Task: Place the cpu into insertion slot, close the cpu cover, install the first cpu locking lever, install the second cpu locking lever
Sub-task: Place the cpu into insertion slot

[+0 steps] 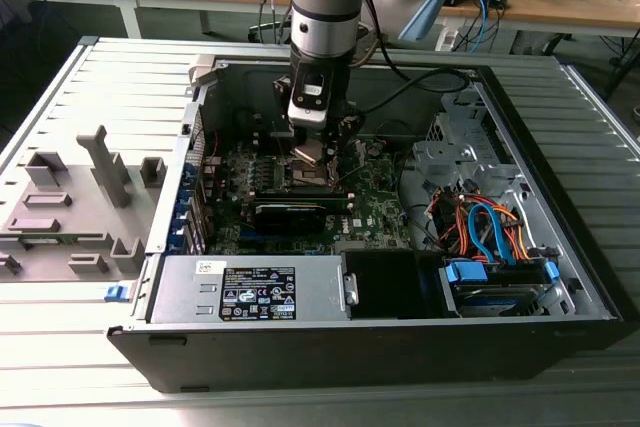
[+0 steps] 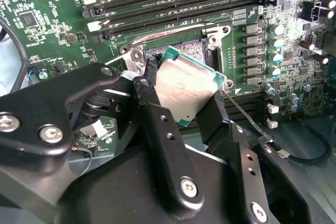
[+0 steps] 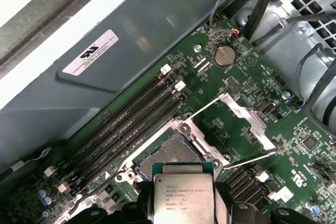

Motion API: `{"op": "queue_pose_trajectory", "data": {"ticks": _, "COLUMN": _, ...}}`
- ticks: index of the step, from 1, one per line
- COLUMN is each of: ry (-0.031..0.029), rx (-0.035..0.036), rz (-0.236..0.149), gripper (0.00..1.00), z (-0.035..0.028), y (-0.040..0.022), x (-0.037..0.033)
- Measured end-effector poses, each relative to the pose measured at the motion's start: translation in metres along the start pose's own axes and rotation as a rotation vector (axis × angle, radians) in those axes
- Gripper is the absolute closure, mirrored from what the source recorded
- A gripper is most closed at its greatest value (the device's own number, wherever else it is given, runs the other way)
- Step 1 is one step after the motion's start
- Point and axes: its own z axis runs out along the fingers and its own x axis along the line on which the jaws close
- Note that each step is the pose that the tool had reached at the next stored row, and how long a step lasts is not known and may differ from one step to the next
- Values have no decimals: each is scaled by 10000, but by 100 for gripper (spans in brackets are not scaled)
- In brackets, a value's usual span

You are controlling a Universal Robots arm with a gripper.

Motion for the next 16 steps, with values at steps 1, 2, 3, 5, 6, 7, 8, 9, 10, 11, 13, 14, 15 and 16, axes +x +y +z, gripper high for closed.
{"op": "queue_pose_trajectory", "data": {"ticks": 1, "ry": -3, "rx": 4, "rz": 36, "gripper": 45, "z": 1, "y": 0, "x": 0}}
{"op": "queue_pose_trajectory", "data": {"ticks": 2, "ry": -7, "rx": 9, "rz": 87, "gripper": 45, "z": 3, "y": 0, "x": 0}}
{"op": "queue_pose_trajectory", "data": {"ticks": 3, "ry": -9, "rx": 13, "rz": 123, "gripper": 45, "z": 4, "y": 0, "x": 0}}
{"op": "queue_pose_trajectory", "data": {"ticks": 5, "ry": -15, "rx": 20, "rz": 207, "gripper": 45, "z": 6, "y": 0, "x": 0}}
{"op": "queue_pose_trajectory", "data": {"ticks": 6, "ry": -16, "rx": 23, "rz": 241, "gripper": 45, "z": 7, "y": 0, "x": 0}}
{"op": "queue_pose_trajectory", "data": {"ticks": 7, "ry": -21, "rx": 28, "rz": 308, "gripper": 45, "z": 10, "y": 0, "x": 0}}
{"op": "queue_pose_trajectory", "data": {"ticks": 8, "ry": -26, "rx": 35, "rz": 363, "gripper": 45, "z": 12, "y": 0, "x": 0}}
{"op": "queue_pose_trajectory", "data": {"ticks": 9, "ry": -32, "rx": 42, "rz": 409, "gripper": 45, "z": 14, "y": 0, "x": 0}}
{"op": "queue_pose_trajectory", "data": {"ticks": 10, "ry": -35, "rx": 46, "rz": 433, "gripper": 45, "z": 15, "y": 0, "x": 0}}
{"op": "queue_pose_trajectory", "data": {"ticks": 11, "ry": -39, "rx": 52, "rz": 464, "gripper": 45, "z": 17, "y": 0, "x": 0}}
{"op": "queue_pose_trajectory", "data": {"ticks": 13, "ry": -48, "rx": 62, "rz": 525, "gripper": 45, "z": 19, "y": 0, "x": 0}}
{"op": "queue_pose_trajectory", "data": {"ticks": 14, "ry": -51, "rx": 67, "rz": 561, "gripper": 45, "z": 21, "y": 0, "x": 0}}
{"op": "queue_pose_trajectory", "data": {"ticks": 15, "ry": -54, "rx": 70, "rz": 586, "gripper": 45, "z": 22, "y": 0, "x": 0}}
{"op": "queue_pose_trajectory", "data": {"ticks": 16, "ry": -57, "rx": 74, "rz": 617, "gripper": 45, "z": 23, "y": 0, "x": 0}}
